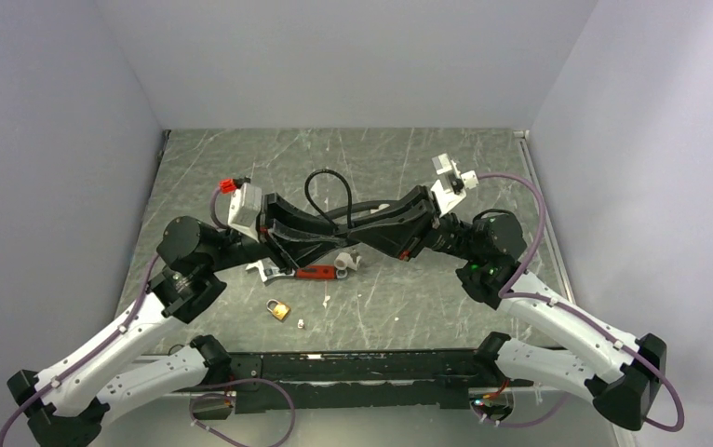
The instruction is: Unlock with the key
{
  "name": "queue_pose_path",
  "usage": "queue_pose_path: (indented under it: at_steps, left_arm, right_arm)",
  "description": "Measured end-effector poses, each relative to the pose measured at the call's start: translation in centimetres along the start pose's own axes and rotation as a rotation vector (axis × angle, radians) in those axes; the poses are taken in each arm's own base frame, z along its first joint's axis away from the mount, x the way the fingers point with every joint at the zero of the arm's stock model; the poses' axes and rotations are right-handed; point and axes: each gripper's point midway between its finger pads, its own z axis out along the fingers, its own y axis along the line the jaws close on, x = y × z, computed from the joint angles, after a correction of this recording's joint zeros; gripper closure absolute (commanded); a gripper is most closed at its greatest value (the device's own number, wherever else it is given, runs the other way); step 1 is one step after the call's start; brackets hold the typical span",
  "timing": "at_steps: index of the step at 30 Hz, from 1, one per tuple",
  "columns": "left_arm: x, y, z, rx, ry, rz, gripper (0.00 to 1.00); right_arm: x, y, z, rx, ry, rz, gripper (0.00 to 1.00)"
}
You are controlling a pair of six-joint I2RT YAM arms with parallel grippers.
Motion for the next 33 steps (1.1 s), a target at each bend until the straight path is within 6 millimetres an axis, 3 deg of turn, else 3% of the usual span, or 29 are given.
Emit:
queue_pose_path:
  at_steps: [10, 17, 21, 22, 28, 33]
  left_arm:
    - [-0.5, -0.1, 0.6, 0.031, -0.037, -0.013, 0.71]
    - [-0.9, -0.4, 0.9, 0.060, -0.074, -0.023, 1.00]
    - [-0.9, -0.3, 0.9, 0.065, -0.086, -0.033, 1.00]
    - [-0.9, -0.3, 0.9, 0.063, -0.086, -0.035, 1.00]
    - [-0.3, 0.6, 0.8, 0.004, -0.069, -0.072, 1.00]
    - [1.7, 2.1, 0.7, -0.078, -0.008, -0.129, 1.00]
  right_arm:
    - [-0.7, 0.3, 0.1, -0.016, -0.034, -0.013, 1.00]
    - [-1.1, 0.5, 0.3, -0.035, -0.057, -0.021, 1.00]
    - [-1.2, 0.4, 0.3, -0.040, -0.068, -0.023, 1.00]
    - [-1.2, 0.4, 0.3, -0.040, -0.069, -0.024, 0.95]
    - [-0.9, -0.7, 0.2, 0.023, -0.061, -0.015, 0.30]
    - [0.6, -2.8, -0.2, 0.127, -0.014, -0.003, 0.22]
